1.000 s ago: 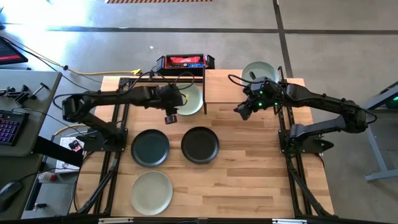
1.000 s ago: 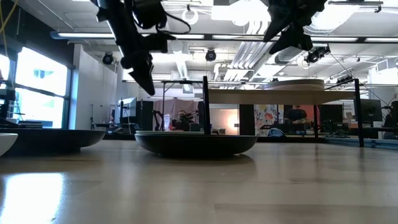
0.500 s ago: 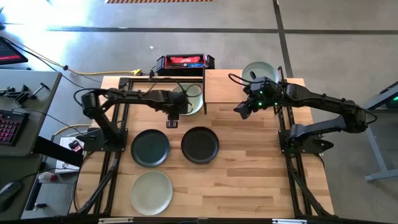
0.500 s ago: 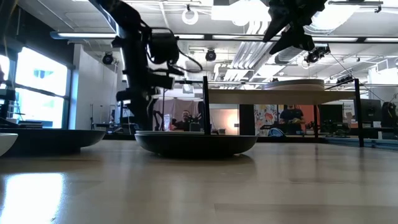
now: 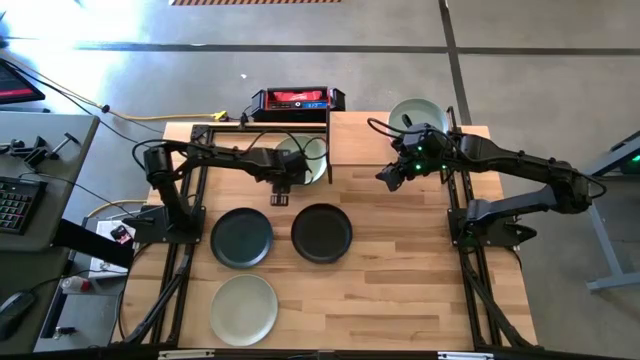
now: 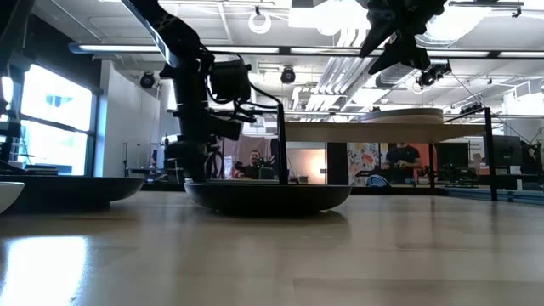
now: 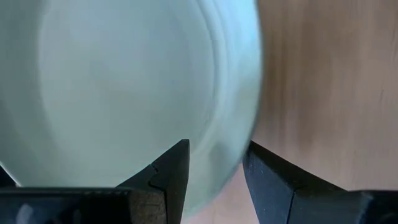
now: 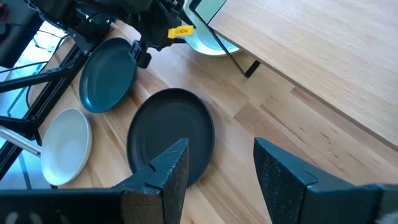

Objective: Place and stack plates onto a shelf
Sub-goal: Put the light green plate on the shelf

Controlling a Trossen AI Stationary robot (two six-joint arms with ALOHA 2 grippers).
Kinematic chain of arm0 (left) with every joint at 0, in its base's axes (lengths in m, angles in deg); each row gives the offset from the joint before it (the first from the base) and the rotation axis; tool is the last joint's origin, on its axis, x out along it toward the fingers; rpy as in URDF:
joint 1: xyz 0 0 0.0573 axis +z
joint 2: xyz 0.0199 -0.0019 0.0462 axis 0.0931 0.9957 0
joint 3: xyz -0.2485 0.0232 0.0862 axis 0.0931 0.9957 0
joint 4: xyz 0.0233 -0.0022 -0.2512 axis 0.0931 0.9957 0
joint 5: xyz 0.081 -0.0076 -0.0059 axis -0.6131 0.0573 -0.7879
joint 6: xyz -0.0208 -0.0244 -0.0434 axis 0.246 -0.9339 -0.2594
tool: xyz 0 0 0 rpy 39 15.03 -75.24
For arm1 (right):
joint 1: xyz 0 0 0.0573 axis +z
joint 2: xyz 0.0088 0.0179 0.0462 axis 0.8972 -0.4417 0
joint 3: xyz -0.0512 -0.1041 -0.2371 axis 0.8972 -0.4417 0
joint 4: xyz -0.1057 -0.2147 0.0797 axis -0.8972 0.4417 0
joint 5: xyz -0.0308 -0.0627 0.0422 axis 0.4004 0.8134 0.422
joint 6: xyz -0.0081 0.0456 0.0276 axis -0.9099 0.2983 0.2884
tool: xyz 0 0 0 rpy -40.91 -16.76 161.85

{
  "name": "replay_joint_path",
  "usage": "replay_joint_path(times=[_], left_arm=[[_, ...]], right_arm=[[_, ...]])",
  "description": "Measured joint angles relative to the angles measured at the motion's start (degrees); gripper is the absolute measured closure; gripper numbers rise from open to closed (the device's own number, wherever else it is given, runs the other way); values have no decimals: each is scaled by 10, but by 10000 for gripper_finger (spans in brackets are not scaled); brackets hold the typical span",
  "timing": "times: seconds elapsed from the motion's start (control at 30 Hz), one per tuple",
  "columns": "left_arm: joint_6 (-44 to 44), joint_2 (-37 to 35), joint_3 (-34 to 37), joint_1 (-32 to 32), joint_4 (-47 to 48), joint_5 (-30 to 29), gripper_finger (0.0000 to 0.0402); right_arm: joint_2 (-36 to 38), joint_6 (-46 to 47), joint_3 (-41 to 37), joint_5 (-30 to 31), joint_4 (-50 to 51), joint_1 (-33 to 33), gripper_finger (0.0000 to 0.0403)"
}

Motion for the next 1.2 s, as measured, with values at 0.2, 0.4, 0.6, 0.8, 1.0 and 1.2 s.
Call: replay_joint_path(times=[0.2, 0.4, 0.6, 0.8, 1.0, 1.2], left_arm=[[15, 1, 0, 0, -6, 1, 283], [14, 3, 0, 7, -3, 13, 334], [-13, 2, 0, 10, -2, 13, 390], [-14, 2, 0, 9, -2, 12, 398], [-16, 2, 0, 0, 2, 4, 399], [-16, -4, -1, -19, 24, -18, 400]], right_arm=[[0, 0, 0, 0, 0, 12, 242], [0, 0, 0, 0, 0, 26, 242], [0, 1, 0, 0, 0, 29, 242], [0, 13, 0, 0, 0, 29, 242], [0, 13, 0, 0, 0, 29, 242], [0, 13, 0, 1, 0, 29, 242]])
